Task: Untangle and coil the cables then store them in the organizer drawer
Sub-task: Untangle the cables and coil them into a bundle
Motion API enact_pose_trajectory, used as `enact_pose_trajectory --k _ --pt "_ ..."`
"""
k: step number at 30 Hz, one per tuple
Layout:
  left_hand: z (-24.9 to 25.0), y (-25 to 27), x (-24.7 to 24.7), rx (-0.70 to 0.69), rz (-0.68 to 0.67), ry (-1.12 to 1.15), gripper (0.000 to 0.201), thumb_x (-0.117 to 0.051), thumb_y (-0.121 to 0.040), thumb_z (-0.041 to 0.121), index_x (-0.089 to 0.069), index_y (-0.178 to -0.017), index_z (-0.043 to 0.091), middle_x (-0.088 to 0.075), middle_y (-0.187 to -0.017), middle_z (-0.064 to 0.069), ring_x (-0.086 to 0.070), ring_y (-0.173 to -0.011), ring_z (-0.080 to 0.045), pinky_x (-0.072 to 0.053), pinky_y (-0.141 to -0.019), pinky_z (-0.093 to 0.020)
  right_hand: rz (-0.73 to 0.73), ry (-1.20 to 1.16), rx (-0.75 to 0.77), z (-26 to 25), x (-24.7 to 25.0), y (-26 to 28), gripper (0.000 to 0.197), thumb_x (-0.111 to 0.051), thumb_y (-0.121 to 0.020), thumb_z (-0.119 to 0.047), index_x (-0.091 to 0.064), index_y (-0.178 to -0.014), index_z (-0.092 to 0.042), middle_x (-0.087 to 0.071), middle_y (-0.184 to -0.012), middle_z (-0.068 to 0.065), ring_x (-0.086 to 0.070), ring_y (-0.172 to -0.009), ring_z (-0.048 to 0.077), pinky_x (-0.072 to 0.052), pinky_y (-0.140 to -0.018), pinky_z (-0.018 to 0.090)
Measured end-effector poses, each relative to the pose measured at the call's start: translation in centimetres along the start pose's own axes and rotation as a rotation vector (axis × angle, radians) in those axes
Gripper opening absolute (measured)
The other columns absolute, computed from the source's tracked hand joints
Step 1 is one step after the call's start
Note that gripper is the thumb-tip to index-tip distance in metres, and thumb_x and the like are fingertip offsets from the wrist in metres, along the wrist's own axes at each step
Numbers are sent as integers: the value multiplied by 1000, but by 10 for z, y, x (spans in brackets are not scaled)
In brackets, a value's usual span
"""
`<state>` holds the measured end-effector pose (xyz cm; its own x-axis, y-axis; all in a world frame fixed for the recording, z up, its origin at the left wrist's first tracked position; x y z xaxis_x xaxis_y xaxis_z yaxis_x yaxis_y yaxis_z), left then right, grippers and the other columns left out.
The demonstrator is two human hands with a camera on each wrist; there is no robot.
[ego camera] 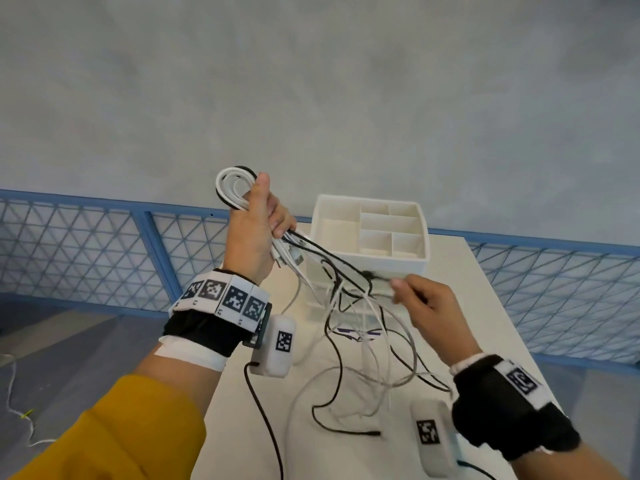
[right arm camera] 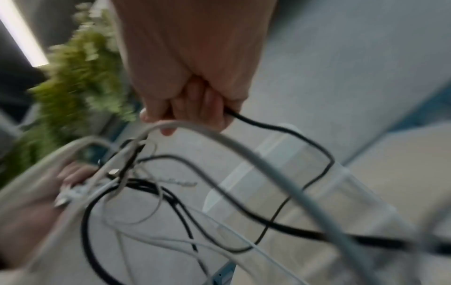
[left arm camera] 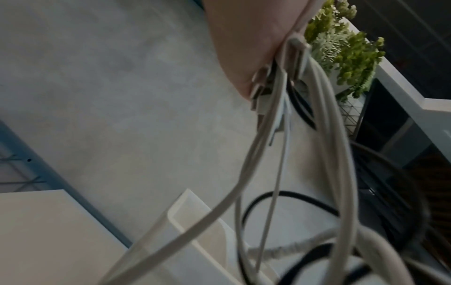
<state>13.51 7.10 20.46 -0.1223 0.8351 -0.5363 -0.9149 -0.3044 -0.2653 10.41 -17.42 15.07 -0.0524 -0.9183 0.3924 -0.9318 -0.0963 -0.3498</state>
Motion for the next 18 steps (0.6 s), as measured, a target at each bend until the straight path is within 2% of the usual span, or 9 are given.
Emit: enact_pose_trajectory --k 4,6,8,9,11,12,15,17,18 --pt "8 -2 7 68 16 103 50 -44 -94 40 -34 -49 21 -27 -38 8 -26 -35 -8 -36 -49 -22 349 -64 -438 86 57 -2 38 -49 -93 -24 -52 -59 -8 -43 -50 8 -40 -50 22 -41 -53 33" --pt "10 -2 5 71 -7 102 51 -43 -94 41 -34 -49 21 -27 -37 8 -25 -35 -8 -37 -51 -23 258 131 -528 113 65 -6 36 -51 -92 -21 -56 -58 -9 -52 -51 12 -50 -54 28 -49 -67 44" --pt "8 -1 0 74 -41 76 51 -42 -95 42 -35 -48 22 -26 -37 8 -25 -35 -8 -39 -51 -23 -39 437 -570 127 50 -9 26 -52 -91 -19 -66 -73 -6 -65 -74 18 -59 -72 31 -47 -78 41" --pt "6 0 -3 76 -56 60 52 -41 -95 42 -35 -47 22 -26 -36 8 -26 -35 -8 -39 -52 -24 -203 612 -550 126 37 -8 22 -53 -91 -20 -66 -93 -3 -65 -97 20 -60 -92 32 -44 -85 36" --pt "2 2 -9 85 -82 34 54 -40 -95 42 -36 -45 23 -27 -35 8 -26 -34 -8 -40 -53 -25 -358 783 -406 106 13 -12 41 -53 -90 -24 -49 -127 -4 -48 -129 19 -47 -119 32 -37 -100 34" --pt "0 4 -12 90 -92 29 54 -39 -95 42 -36 -45 23 -27 -35 8 -27 -34 -8 -41 -53 -25 -339 712 -290 84 1 -17 44 -55 -90 -23 -47 -129 -6 -47 -129 17 -47 -120 31 -37 -101 32" --pt "-1 9 -22 101 -97 30 56 -39 -96 40 -36 -44 23 -27 -34 8 -28 -33 -8 -43 -52 -25 -360 223 13 8 -36 -20 21 -61 -86 -20 -62 -106 -15 -61 -103 1 -59 -97 15 -42 -77 9" --pt "1 11 -26 93 -100 29 56 -39 -96 40 -37 -43 23 -27 -34 8 -28 -33 -8 -43 -53 -24 -475 150 101 -21 -64 -14 15 -64 -83 -25 -59 -97 -25 -59 -93 -9 -57 -88 6 -43 -71 6" --pt "3 13 -27 89 -104 31 56 -39 -96 40 -37 -43 23 -27 -35 8 -29 -33 -8 -43 -53 -24 -426 166 166 -29 -70 -13 16 -66 -82 -23 -57 -95 -26 -56 -89 -9 -54 -83 4 -41 -69 8"
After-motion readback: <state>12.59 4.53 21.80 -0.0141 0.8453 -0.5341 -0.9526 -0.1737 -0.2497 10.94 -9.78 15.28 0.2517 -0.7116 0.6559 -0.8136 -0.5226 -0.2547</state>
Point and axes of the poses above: each hand's wrist, its own y-axis away from the middle knuckle, its own x-axis out of the back of the hand, z = x × y, the point moved 7 cm from there along -y, towards the middle knuckle
